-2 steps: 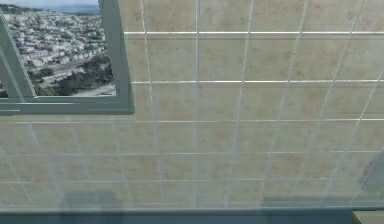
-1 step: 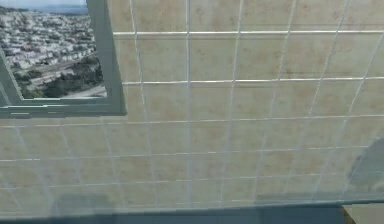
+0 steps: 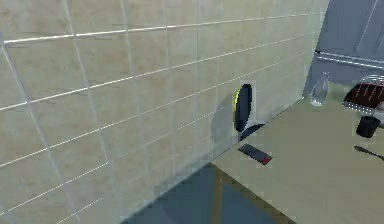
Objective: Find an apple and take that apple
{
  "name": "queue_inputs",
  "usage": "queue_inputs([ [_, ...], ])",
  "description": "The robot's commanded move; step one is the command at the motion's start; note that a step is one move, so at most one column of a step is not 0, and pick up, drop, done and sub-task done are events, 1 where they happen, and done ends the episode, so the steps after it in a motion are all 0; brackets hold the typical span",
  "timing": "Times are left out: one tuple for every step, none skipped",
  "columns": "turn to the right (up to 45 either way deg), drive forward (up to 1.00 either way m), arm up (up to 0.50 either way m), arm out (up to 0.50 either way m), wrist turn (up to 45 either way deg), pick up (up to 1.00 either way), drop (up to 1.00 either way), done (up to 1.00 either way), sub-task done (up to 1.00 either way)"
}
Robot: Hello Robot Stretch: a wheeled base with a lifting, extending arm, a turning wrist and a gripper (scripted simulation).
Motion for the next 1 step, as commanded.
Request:
queue_inputs([
  [0.0, 0.40, 0.00, 0.00, 0.0, 0.00, 0.00, 0.00, 0.00],
])
